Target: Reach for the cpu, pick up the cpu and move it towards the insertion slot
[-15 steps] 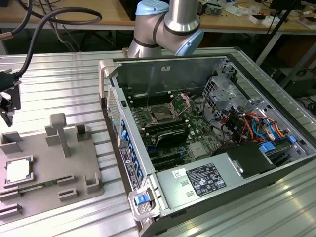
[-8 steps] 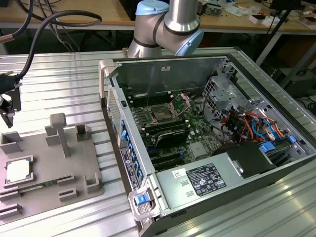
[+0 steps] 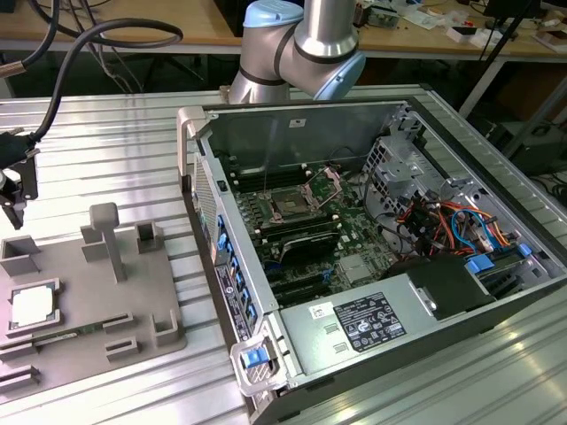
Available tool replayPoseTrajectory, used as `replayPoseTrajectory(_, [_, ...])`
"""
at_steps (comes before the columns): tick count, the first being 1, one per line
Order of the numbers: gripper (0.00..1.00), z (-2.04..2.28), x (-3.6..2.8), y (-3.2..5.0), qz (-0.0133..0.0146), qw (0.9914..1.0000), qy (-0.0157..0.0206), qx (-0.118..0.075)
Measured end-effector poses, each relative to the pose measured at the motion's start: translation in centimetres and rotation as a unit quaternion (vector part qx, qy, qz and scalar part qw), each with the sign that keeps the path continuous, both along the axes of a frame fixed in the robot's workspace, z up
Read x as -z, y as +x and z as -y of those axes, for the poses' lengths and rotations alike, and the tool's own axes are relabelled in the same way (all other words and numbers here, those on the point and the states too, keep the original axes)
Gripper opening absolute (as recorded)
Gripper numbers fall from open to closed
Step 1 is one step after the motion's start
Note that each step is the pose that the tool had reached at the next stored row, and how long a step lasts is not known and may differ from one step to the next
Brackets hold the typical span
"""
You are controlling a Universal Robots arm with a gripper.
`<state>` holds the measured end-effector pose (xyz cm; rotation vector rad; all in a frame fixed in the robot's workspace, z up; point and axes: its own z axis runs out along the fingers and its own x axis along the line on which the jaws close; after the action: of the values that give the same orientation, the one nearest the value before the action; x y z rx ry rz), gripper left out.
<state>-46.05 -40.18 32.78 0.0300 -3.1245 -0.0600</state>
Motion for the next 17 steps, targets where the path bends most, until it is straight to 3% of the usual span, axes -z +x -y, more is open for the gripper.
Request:
replayPoseTrajectory(8, [0.66, 0.00, 0.52, -0.01, -0.0001, 1.00000, 0.0002, 0.000])
replayPoseTrajectory(17, [0.66, 0.00, 0.59, -0.01, 0.0000, 1.00000, 0.0002, 0.000])
